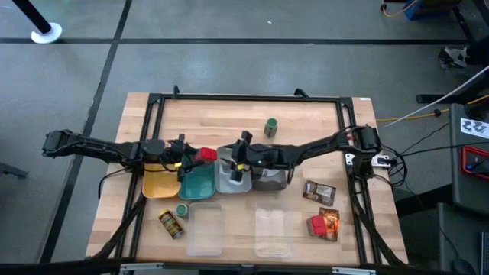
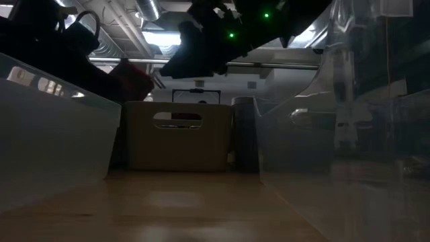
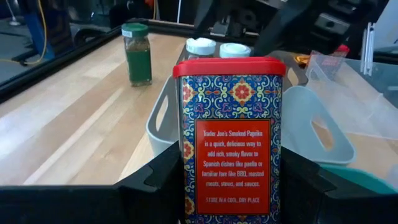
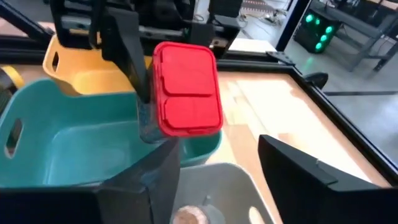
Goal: Sort spices by type
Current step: Put the top red seasoning can into the green bin
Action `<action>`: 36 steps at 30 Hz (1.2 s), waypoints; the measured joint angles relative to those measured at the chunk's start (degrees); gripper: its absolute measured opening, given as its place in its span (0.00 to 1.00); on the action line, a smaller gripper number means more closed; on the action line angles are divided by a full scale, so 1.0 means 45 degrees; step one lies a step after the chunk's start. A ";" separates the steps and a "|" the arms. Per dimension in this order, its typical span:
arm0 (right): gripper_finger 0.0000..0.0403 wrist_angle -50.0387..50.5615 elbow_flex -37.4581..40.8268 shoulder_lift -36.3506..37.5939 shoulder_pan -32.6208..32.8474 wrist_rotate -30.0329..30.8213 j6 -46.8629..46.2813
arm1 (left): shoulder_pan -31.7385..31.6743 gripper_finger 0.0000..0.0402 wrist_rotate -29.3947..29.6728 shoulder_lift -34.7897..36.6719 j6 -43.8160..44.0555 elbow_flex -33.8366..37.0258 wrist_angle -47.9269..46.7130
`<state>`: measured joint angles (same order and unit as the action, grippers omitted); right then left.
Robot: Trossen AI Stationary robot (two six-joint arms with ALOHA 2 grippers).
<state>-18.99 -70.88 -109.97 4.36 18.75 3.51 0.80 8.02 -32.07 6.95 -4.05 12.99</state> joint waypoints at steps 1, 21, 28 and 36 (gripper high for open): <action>0.51 -0.0020 -0.0035 0.0000 -0.0019 -0.0062 -0.0004 | 0.0000 0.44 0.0002 0.0043 -0.0045 0.0000 0.0024; 0.02 -0.1069 -0.0692 -0.1291 -0.0249 -0.0749 0.0303 | -0.0009 0.45 -0.0284 0.0494 -0.0211 0.0000 -0.0022; 0.04 -0.0880 -0.1115 -0.1501 -0.0263 -0.1196 0.0335 | -0.0005 0.45 -0.0346 0.0520 -0.0217 0.0000 -0.0049; 0.01 -0.1105 -0.1129 -0.1501 -0.0258 -0.1257 0.0340 | 0.0000 0.45 -0.0384 0.0499 -0.0216 0.0000 -0.0193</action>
<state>-23.97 -75.96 -116.73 3.20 13.09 5.04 0.80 6.30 -29.82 5.98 -4.05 12.12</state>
